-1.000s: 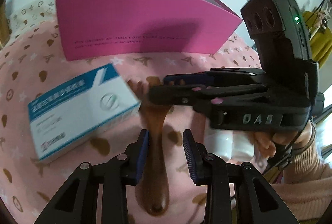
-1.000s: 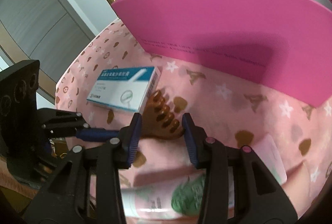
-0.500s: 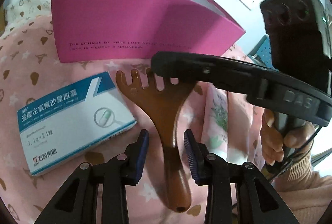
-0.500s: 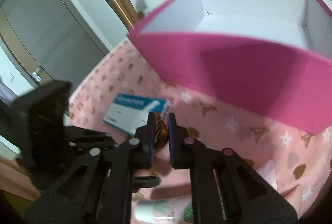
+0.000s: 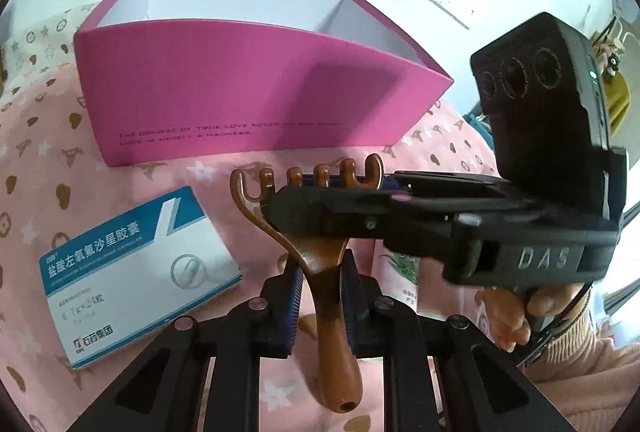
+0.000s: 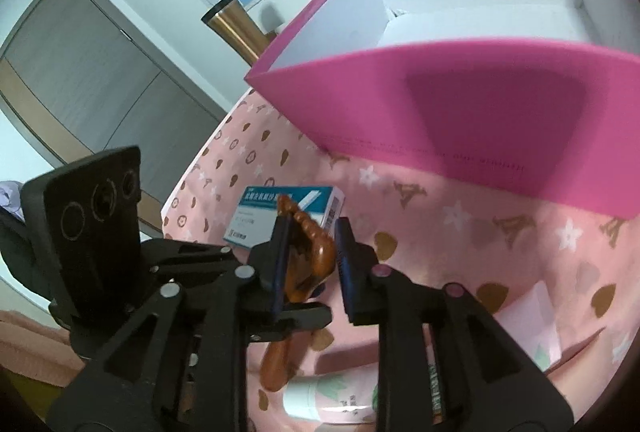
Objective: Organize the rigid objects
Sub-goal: 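Close the right gripper on the massager's handle and lift it, then carry the massager over the magenta box and open the right gripper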
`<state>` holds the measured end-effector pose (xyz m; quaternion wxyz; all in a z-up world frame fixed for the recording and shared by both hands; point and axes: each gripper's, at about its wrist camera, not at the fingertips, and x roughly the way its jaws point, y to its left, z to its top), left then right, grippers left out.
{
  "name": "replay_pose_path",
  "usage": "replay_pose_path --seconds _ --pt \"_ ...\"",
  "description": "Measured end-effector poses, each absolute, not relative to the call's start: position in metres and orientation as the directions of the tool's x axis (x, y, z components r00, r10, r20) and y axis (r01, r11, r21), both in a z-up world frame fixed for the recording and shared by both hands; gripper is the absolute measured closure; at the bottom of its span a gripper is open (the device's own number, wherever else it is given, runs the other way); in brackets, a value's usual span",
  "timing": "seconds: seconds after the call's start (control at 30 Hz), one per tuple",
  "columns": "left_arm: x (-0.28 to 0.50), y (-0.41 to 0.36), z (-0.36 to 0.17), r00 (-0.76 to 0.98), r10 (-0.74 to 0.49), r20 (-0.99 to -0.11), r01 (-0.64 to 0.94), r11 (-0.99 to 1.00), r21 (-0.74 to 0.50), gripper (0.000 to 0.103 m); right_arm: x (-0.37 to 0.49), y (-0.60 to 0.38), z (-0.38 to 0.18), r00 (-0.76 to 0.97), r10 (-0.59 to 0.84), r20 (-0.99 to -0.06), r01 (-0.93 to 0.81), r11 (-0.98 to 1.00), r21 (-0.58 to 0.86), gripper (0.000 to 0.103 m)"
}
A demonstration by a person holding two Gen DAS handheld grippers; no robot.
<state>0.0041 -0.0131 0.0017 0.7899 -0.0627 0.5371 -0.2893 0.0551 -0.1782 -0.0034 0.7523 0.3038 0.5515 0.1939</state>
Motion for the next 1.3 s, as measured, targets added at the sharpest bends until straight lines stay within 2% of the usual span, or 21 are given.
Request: replay_pose_path --seconds 0.03,0.1,0.53,0.8,1.07,1.3 --pt "0.007 -0.023 0.0 0.258 -0.525 -0.811 0.393 0.824 -0.408 0.086 0.054 -0.177 0.0 0.325 0.612 -0.721 0.032 0.755 0.655 0.079" --pt "0.009 -0.021 0.002 0.267 -0.531 -0.804 0.408 0.818 -0.405 0.086 0.053 -0.178 0.006 0.339 0.617 -0.71 0.021 0.75 0.662 0.087" --pt "0.048 -0.065 0.074 0.375 -0.562 -0.737 0.545 0.777 -0.315 0.086 0.072 -0.214 0.085 0.509 0.524 -0.683 -0.05 0.81 0.584 0.088" --pt "0.087 -0.093 0.1 0.405 -0.583 -0.704 0.579 0.76 -0.295 0.085 0.096 -0.251 0.118 0.583 0.455 -0.674 -0.048 0.847 0.53 0.088" --pt "0.128 -0.121 0.117 0.42 -0.574 -0.703 0.591 0.761 -0.268 0.085 0.122 -0.289 0.126 0.617 0.39 -0.684 -0.015 0.874 0.485 0.087" --pt "0.159 -0.141 0.109 0.42 -0.559 -0.715 0.568 0.777 -0.273 0.085 0.143 -0.313 0.118 0.626 0.341 -0.702 0.012 0.895 0.445 0.087"
